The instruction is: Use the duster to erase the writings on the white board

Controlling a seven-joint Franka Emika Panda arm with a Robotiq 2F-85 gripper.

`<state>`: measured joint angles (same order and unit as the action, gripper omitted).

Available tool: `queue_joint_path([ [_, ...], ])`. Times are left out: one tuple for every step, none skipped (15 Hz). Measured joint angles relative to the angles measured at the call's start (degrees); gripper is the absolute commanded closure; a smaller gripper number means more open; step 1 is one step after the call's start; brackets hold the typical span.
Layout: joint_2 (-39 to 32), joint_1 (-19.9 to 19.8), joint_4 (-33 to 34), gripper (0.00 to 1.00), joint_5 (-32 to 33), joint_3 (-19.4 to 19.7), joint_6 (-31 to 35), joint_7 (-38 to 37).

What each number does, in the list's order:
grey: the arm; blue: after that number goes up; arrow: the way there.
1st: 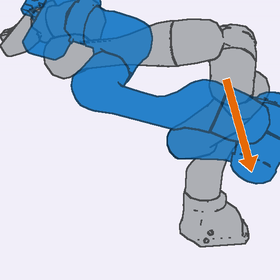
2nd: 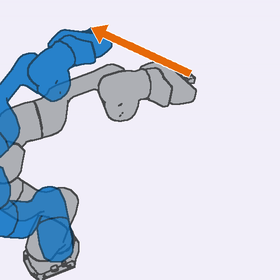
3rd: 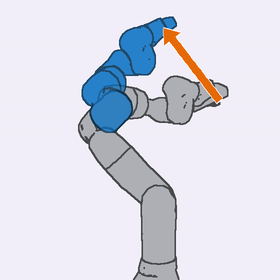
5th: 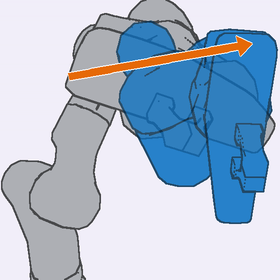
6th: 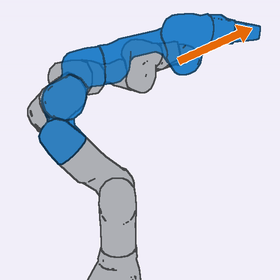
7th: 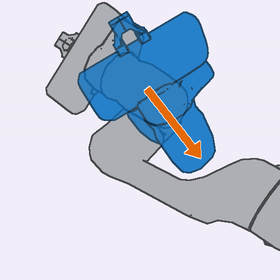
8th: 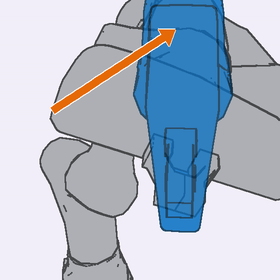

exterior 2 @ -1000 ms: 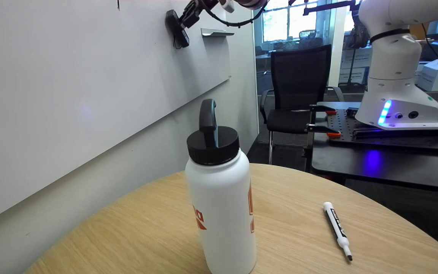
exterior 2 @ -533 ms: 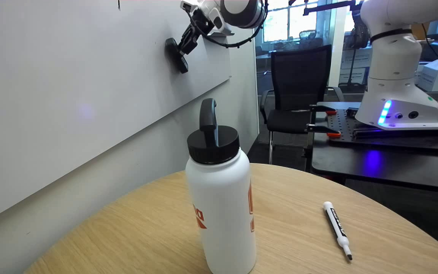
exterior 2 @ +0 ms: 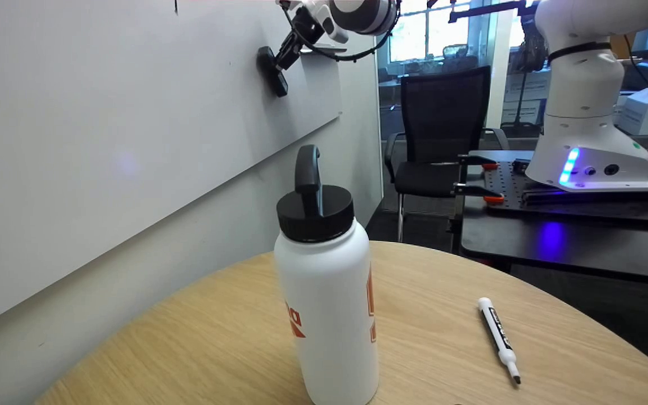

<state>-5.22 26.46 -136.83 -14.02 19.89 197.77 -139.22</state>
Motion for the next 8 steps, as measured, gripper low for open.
queue_joint_path([
  [1.25, -2.48, -0.06, 0.72, -0.89, -1.41, 0.0, 0.62],
  [2.59, -6.29, -0.01, 0.72, -1.88, -4.21, 0.01, 1.45],
  [3.99, -7.93, 0.11, 0.72, -1.93, -4.68, 0.01, 1.61],
  [5.29, -8.19, 0.41, 0.72, -1.92, -4.05, 0.01, 1.55],
  [6.58, -8.3, 0.65, 0.72, -1.69, -3.7, 0.01, 1.26],
  [7.83, -8.3, 0.73, 0.72, -0.68, -3.6, 0.01, 0.53],
  [8.95, -8.04, 0.74, 0.72, 0.88, -3.6, -0.42, -0.5],
  [10.23, -7.32, 0.74, 0.72, 3.36, -3.58, -2.01, -2.02],
])
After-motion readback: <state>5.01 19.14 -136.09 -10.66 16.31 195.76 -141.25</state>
